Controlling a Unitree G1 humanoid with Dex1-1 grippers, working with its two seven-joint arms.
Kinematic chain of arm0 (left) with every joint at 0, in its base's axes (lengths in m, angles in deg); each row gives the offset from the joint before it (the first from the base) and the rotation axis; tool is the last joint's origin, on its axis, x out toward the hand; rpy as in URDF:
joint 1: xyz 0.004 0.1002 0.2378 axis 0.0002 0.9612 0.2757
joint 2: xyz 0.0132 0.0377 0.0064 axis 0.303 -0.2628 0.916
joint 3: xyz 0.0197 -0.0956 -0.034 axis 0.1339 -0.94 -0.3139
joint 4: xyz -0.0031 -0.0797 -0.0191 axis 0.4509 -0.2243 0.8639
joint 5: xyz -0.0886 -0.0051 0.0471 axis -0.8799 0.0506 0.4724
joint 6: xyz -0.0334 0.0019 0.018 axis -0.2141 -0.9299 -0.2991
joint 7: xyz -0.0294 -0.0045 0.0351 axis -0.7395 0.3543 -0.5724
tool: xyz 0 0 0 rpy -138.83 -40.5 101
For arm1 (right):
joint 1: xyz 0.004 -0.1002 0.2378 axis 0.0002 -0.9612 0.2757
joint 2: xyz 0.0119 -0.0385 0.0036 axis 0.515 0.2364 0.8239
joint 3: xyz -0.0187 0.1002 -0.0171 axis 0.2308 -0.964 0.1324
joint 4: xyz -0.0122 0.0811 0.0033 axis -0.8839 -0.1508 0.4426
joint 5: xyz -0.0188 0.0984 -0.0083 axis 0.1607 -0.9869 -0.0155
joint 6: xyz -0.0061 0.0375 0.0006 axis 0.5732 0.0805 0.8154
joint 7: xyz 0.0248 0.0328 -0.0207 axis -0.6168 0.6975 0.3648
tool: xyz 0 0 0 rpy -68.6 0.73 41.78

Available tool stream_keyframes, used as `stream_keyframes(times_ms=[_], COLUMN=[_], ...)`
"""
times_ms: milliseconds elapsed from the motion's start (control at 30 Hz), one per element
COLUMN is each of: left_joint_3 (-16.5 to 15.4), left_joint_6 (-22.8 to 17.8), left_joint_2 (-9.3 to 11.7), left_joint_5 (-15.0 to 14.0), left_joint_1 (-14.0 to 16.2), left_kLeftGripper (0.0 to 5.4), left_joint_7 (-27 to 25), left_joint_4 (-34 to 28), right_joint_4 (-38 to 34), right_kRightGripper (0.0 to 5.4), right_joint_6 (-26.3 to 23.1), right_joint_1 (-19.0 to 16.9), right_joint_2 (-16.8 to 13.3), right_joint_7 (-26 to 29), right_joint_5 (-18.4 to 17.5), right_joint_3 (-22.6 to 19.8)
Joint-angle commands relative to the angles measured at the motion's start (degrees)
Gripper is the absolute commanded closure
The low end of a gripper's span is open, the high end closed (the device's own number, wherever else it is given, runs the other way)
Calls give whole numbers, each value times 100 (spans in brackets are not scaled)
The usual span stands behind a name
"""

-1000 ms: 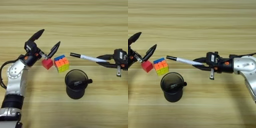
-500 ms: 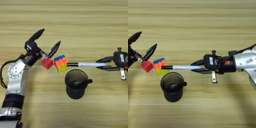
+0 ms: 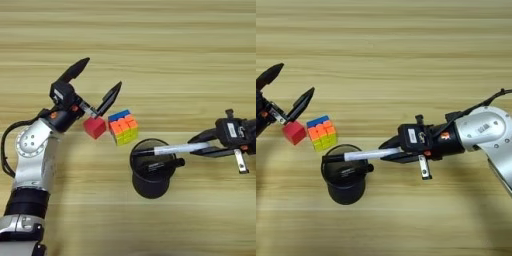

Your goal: Move the objects on the table

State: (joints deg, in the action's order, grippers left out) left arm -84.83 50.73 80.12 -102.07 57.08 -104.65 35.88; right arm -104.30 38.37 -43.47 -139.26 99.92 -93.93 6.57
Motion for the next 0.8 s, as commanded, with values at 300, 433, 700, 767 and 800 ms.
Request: stream_keyframes(times_ms=[300, 433, 700, 767, 800], left_joint_3=[29, 31, 25, 24, 23], left_joint_6=[1, 1, 0, 1, 2], left_joint_2=[-3, 2, 8, 9, 10], left_joint_5=[50, 54, 59, 58, 56], left_joint_1=[-1, 3, 2, 1, 0], left_kLeftGripper=[0, 0, 0, 0, 0], left_joint_7=[15, 12, 21, 18, 17], left_joint_4=[-7, -8, -11, -6, -3], right_joint_4=[281, 305, 273, 288, 296], right_kRightGripper=[464, 464, 464, 464, 464], right_joint_6=[155, 154, 109, 102, 99], right_joint_1=[63, 74, 106, 114, 117], right_joint_2=[-116, -100, -66, -64, -64], right_joint_7=[91, 97, 123, 121, 119], right_joint_5=[235, 263, 308, 326, 335], right_joint_3=[42, 58, 139, 164, 177])
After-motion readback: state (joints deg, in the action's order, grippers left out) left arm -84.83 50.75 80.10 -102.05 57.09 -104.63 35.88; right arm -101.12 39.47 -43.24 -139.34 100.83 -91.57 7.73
